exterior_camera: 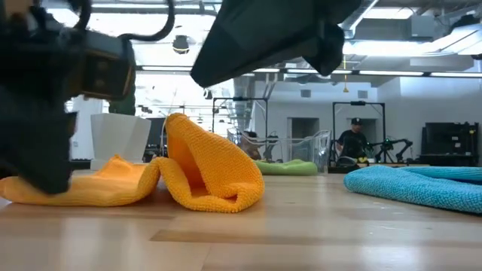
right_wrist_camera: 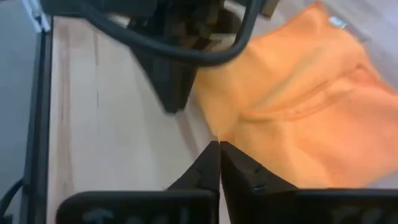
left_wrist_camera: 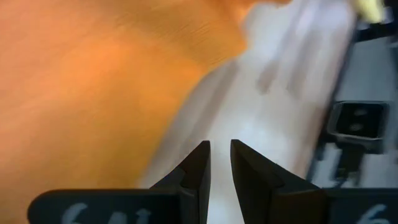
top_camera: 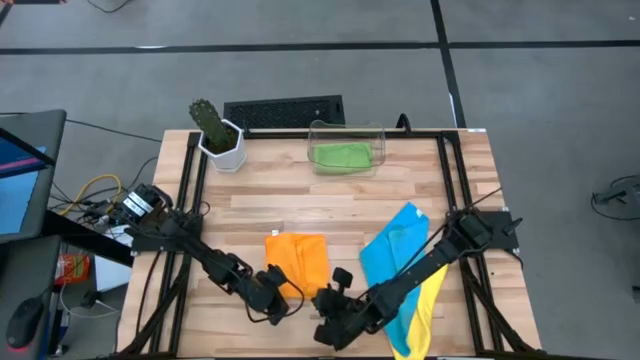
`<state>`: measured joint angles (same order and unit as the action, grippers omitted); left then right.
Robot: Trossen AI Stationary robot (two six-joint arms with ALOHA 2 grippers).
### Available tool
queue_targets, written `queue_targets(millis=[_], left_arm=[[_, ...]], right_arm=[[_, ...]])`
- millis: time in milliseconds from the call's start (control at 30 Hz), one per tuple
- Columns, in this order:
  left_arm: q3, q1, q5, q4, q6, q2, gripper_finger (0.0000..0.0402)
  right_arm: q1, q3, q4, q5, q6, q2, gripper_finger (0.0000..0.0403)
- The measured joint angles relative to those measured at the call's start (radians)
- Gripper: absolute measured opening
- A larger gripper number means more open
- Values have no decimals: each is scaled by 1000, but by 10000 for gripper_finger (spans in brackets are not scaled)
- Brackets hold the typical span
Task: Fold microfiber towels
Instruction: Fold the orange towel
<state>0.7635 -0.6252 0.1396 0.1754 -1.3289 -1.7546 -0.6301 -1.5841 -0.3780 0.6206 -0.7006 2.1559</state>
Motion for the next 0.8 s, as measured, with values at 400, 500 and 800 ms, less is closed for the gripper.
queue_targets(millis=[400,500,800], left_arm=[[25,-92,161,-106,-112,97,35],[89,-113,289,-292,-48,163,8],[119,-93,351,-516,36,90,0]], right_arm=[[30,3,-22,-30,62,5,30],[32,3,-23,-32,62,5,33],[25,3,-45,-53,59,3,19]])
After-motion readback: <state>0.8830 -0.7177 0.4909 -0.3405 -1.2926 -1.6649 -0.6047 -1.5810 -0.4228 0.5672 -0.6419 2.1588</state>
